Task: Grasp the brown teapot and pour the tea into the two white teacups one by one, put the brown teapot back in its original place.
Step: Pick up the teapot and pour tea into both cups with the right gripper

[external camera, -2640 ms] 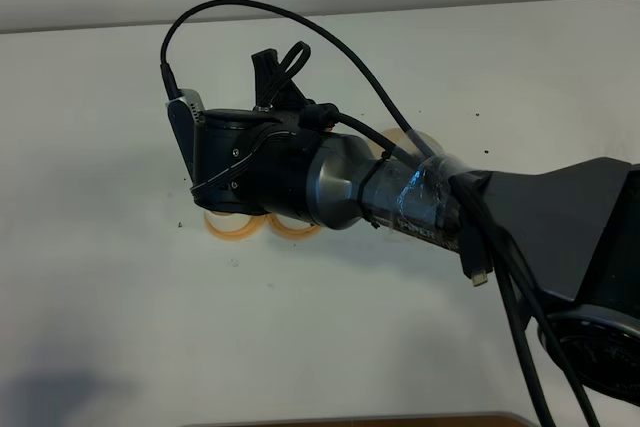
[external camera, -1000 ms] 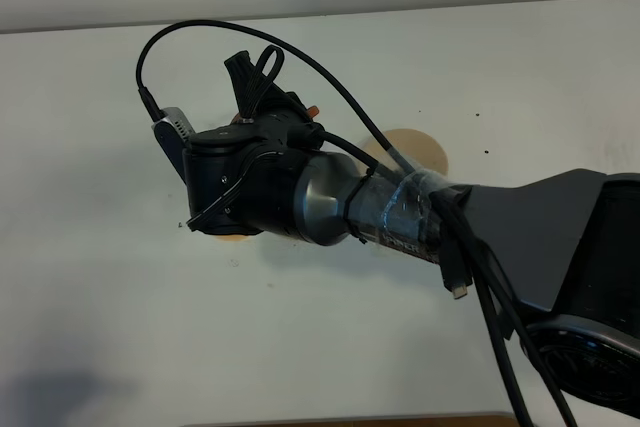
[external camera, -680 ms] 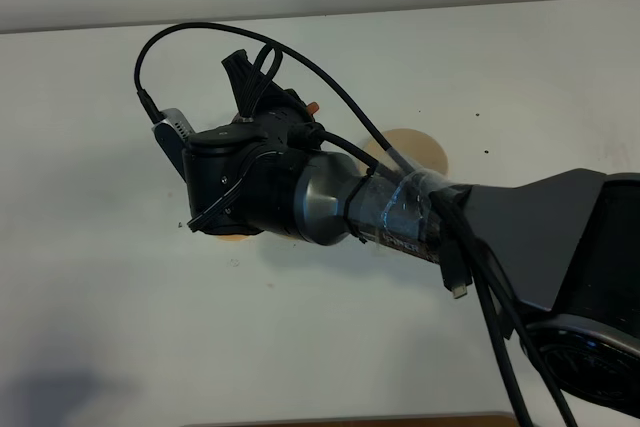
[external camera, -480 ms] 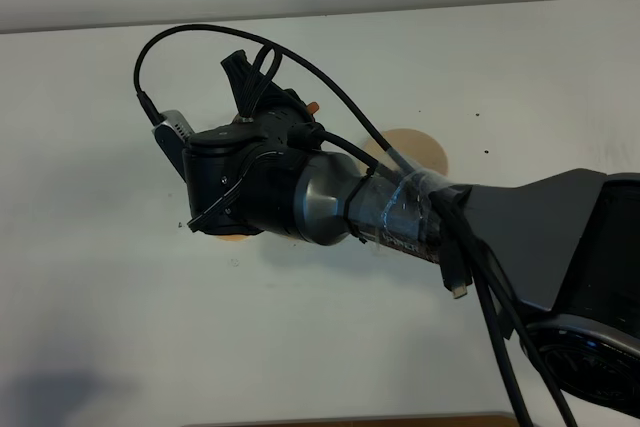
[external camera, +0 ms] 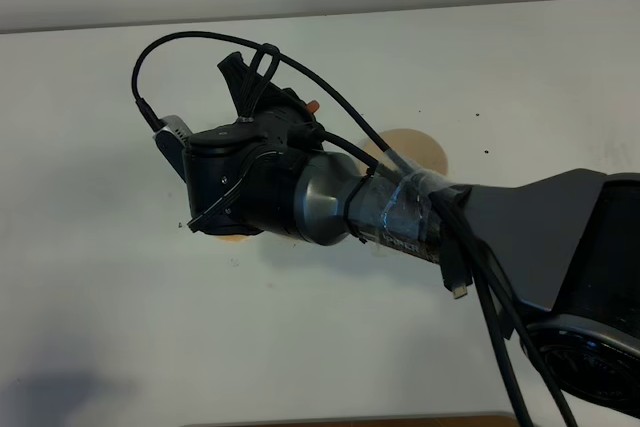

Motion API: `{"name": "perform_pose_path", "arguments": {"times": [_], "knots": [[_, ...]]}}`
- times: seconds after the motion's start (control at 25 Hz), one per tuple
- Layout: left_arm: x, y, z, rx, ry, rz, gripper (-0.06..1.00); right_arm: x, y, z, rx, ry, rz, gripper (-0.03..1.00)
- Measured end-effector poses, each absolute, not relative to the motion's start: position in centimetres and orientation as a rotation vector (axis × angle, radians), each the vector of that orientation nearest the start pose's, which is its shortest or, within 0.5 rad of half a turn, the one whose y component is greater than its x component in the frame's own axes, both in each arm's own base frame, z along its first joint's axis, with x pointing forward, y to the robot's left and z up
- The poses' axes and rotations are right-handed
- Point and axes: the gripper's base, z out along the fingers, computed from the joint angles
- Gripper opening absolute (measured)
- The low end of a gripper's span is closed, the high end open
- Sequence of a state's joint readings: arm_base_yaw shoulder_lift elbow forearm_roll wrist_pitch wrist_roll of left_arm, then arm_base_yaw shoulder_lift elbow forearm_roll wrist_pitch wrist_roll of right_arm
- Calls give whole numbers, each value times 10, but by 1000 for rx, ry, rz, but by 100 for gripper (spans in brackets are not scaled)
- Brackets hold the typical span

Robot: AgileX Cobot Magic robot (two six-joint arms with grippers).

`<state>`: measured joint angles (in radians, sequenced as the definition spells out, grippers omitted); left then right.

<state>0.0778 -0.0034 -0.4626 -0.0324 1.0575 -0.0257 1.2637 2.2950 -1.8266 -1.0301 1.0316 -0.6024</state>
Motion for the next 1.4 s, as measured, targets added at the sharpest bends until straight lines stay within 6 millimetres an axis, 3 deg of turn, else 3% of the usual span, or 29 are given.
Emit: {"name": "perform_pose_path", "arguments": {"times": [1.4], "knots": [[-1,-3,267,-106,2072,-7,29,214,445,187,-2301,798,-1204,13]]}}
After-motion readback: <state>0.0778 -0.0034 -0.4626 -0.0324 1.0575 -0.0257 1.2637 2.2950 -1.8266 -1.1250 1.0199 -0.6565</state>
